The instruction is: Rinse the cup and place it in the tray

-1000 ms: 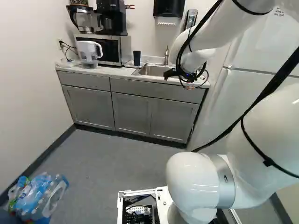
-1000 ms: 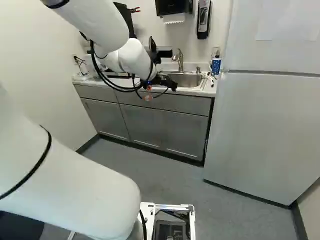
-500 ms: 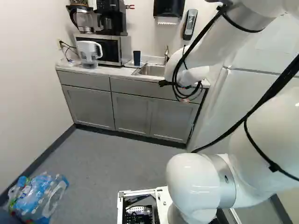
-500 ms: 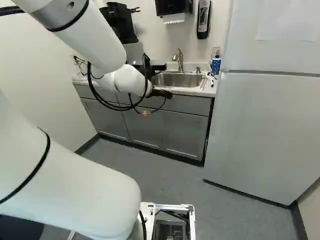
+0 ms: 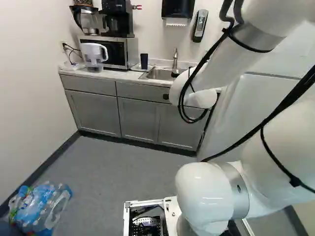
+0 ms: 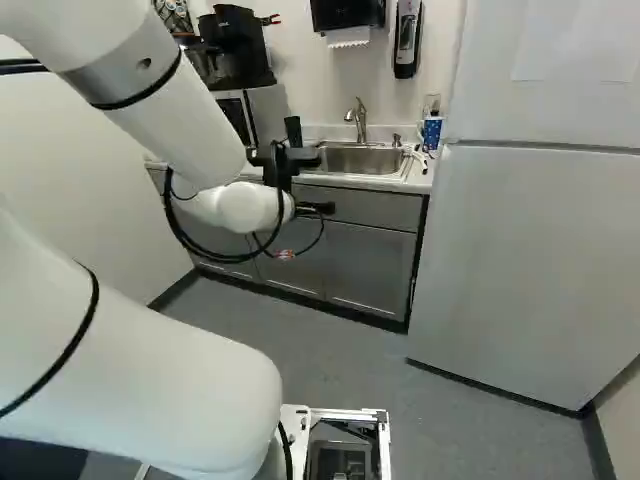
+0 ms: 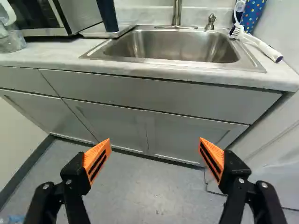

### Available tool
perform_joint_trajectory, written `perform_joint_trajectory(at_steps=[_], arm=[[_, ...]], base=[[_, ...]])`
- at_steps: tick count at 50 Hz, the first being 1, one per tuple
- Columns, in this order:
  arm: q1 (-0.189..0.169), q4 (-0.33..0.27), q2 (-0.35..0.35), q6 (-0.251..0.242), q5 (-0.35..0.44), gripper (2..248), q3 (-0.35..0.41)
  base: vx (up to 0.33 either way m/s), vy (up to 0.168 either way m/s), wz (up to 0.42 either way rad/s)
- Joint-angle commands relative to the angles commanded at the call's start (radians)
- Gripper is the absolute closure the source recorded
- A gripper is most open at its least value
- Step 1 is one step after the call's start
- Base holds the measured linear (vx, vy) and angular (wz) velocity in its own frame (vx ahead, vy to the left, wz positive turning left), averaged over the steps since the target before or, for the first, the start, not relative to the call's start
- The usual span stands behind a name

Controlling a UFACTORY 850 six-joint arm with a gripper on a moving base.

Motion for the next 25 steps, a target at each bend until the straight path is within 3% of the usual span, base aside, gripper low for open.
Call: perform_joint_trajectory(at_steps=[25], arm=[[0.035,0.000,0.013,-0.006,0.188,3,0.127]], base=[[0.000,0.000,0.000]])
